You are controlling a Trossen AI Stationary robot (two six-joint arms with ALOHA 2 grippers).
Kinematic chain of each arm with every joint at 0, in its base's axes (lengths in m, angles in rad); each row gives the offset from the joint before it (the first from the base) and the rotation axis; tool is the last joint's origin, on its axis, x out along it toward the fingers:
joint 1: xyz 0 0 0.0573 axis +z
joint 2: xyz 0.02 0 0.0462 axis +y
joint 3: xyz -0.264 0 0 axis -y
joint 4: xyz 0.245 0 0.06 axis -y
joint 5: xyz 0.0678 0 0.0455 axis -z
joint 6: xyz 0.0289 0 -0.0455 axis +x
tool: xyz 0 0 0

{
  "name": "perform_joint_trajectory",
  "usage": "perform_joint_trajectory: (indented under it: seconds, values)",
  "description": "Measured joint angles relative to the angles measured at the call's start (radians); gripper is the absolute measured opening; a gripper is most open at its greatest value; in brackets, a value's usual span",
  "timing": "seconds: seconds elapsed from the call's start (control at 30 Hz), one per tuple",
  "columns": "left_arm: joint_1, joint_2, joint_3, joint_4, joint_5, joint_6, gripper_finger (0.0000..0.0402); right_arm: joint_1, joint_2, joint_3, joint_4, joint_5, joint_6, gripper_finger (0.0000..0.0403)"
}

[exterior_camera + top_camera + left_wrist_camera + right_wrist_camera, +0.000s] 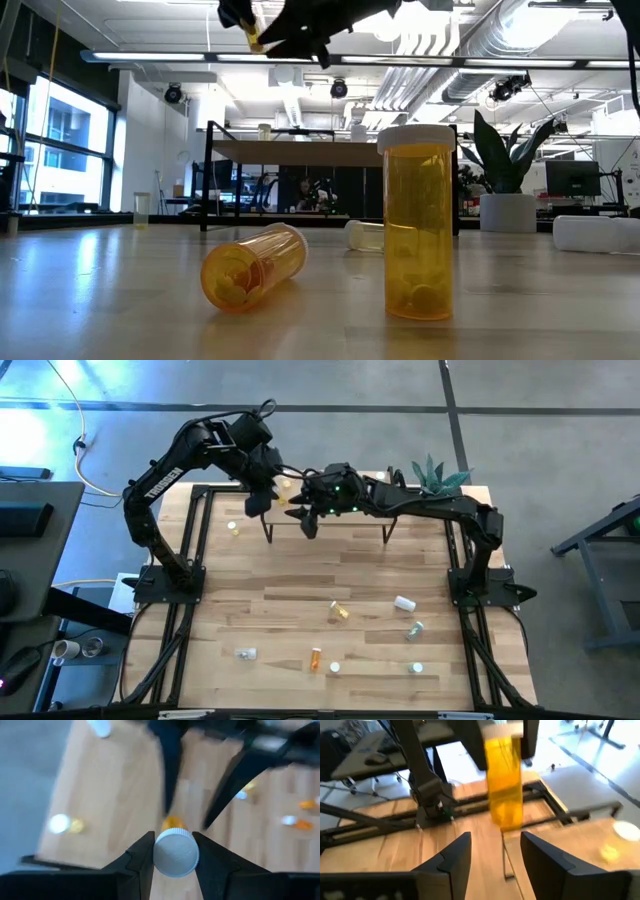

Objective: Pick and place medicine bottles onto shelf by color
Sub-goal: Put the top left orange pill bottle on the shelf

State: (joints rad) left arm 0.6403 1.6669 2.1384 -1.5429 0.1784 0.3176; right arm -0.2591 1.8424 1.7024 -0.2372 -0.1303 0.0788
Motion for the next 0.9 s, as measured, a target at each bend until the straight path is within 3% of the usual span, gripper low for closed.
perform_joint_trajectory:
  seconds: [0.33,0.63,0.9]
  values:
    - [0.001,0.004,0.001,0.065,-0.186,-0.009,0.0108,-0.085,-0.107,0.0,-0.134,0.036,-0.016,0.0169]
    - [0.027,0.066,0.001,0.167,-0.194,-0.087,0.0108,-0.181,-0.2,0.0,-0.184,0.202,-0.008,0.017]
    - [0.027,0.161,0.001,0.215,-0.191,-0.155,0.0108,-0.254,-0.216,0.0,-0.27,0.213,-0.008,0.017]
